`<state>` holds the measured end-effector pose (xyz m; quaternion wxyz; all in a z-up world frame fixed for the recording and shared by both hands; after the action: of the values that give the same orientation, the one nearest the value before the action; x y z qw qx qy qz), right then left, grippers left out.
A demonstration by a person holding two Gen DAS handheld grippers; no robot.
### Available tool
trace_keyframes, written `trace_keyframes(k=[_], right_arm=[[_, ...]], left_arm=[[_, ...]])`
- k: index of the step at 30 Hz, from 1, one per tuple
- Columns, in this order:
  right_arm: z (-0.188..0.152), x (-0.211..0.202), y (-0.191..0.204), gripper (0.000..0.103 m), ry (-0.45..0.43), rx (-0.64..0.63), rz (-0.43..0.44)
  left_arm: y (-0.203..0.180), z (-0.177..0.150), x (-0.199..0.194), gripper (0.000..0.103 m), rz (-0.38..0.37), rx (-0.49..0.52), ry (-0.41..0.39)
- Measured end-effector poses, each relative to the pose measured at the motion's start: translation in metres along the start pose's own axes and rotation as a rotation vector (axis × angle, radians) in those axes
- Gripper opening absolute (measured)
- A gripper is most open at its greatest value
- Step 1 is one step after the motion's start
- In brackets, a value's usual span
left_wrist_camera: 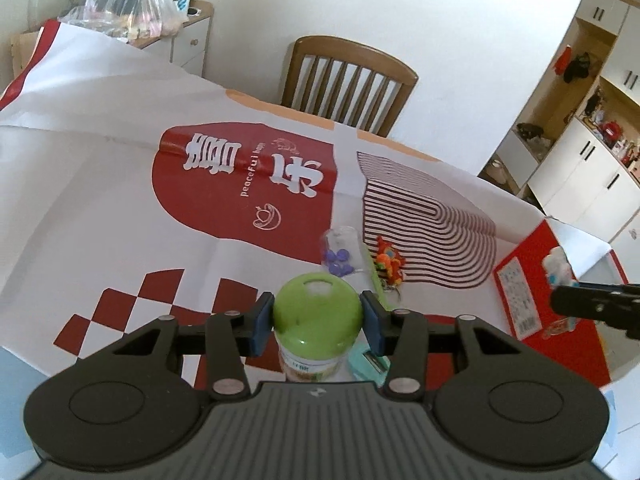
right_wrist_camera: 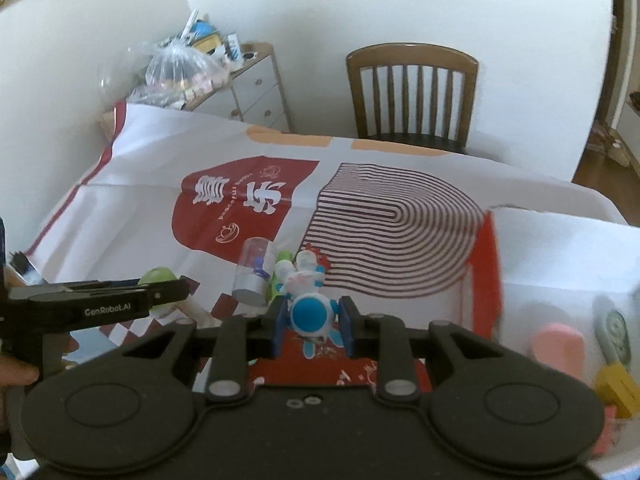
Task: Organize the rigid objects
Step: 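Carry the toy and green-lidded jar with both tools over the red box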
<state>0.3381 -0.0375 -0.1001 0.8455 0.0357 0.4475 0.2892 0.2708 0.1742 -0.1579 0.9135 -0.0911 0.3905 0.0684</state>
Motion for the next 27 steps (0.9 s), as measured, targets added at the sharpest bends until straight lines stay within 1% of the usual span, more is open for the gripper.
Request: trace_keyframes(k=[2,7,14,22,27], right_arm=[[-0.002,-0.012,-0.006,0.026,-0.004,0.011,-0.005],[-0.006,-0.035,-0.026,0.026,-0.021,0.046,-0.03],[-0.011,-0.06,-0.056,0.026,-0.055,0.079,-0.061],[-0.014,-0.086,-0.09,0.026,-0.087,0.101,-0.089],[-0.015,-0.1,-0.118,0.026,-0.107,0.113,-0.114]], left_arm=[[-0.004,-0.001,-0.007,0.045,0.008,0.02,-0.006],[-0.016,-0.001,-0.023,0.045,-0.006,0.031,-0.016],[-0.05,0.007,-0.043,0.045,-0.035,0.074,-0.037],[-0.109,0.022,-0.055,0.045,-0.082,0.14,-0.063],[-0.154,0.035,-0.058,0.045,-0.133,0.174,-0.088]])
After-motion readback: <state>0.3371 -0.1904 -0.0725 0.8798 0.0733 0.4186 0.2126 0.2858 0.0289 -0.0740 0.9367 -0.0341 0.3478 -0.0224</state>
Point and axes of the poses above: each gripper's, at about its wrist camera, not at the fingertips, and x roughly the way its jaws point, y to its left, z to its top, the point moved 7 cm from there along x, roughly the way its jaws point, and after that the axes turned 14 degrees about x, right-handed, at the moved point
